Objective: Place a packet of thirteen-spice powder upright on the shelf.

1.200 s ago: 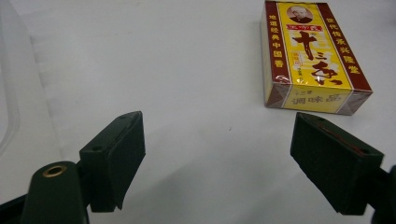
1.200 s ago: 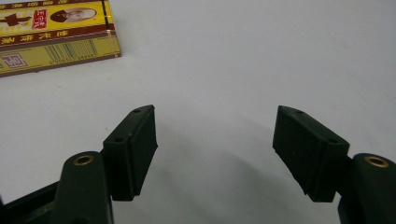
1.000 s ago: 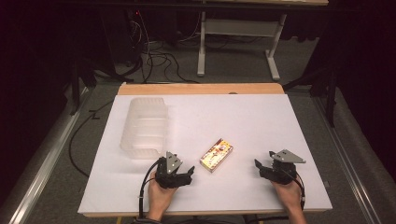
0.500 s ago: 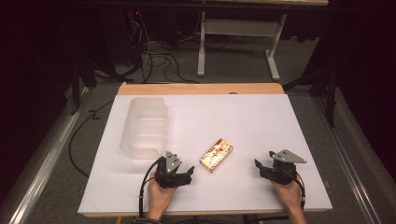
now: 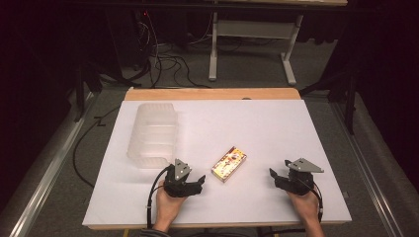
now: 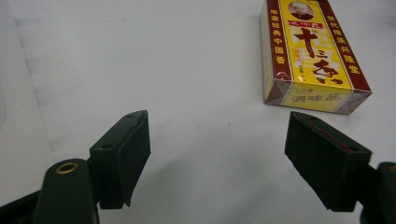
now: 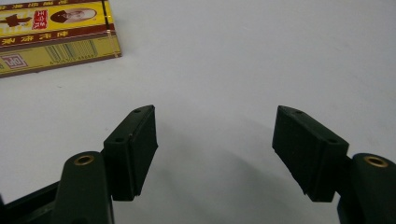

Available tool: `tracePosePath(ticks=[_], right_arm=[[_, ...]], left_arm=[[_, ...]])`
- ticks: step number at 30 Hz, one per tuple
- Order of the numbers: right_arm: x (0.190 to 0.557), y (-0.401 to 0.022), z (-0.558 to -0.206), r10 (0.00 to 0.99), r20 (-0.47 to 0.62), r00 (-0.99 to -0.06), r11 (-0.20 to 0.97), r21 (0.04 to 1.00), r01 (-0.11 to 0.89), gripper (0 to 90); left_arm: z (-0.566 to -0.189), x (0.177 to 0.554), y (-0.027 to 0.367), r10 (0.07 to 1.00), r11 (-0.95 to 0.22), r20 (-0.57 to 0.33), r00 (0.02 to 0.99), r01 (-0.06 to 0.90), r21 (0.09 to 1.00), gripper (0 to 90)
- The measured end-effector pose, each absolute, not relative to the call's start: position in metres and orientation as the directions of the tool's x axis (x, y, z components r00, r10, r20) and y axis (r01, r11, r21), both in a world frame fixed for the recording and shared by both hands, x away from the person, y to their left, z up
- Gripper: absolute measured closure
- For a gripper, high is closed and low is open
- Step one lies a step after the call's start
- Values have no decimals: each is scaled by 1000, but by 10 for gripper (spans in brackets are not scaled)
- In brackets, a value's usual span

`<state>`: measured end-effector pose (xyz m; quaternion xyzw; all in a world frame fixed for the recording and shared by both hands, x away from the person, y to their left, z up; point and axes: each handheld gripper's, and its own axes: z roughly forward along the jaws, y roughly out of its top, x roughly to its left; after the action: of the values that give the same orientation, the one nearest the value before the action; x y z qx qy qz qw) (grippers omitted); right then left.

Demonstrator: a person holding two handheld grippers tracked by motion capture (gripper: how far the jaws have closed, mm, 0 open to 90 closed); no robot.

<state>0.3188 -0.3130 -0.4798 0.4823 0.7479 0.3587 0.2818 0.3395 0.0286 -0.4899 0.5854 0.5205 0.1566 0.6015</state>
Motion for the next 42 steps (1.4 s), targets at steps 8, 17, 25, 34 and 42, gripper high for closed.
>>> tracePosePath(ticks=[8, 17, 25, 34, 42], right_arm=[[319, -313, -480, 924, -74, -376, 275, 811, 517, 309], [319, -313, -480, 925, -72, -373, 272, 811, 519, 309], [318, -314, -480, 924, -70, -375, 270, 815, 512, 309], [318, -314, -480, 926, -66, -371, 265, 814, 517, 309], [318, -314, -479, 930, -68, -362, 261, 814, 519, 309]], left_arm=[[-486, 336, 23, 791, 258, -443, 422, 427, 867, 220], [-469, 334, 13, 770, 228, -445, 458, 455, 861, 248], [-461, 336, -2, 758, 199, -431, 490, 457, 867, 240], [-453, 342, -18, 736, 183, -447, 508, 487, 854, 199], [-446, 348, -34, 745, 178, -424, 514, 460, 870, 193]])
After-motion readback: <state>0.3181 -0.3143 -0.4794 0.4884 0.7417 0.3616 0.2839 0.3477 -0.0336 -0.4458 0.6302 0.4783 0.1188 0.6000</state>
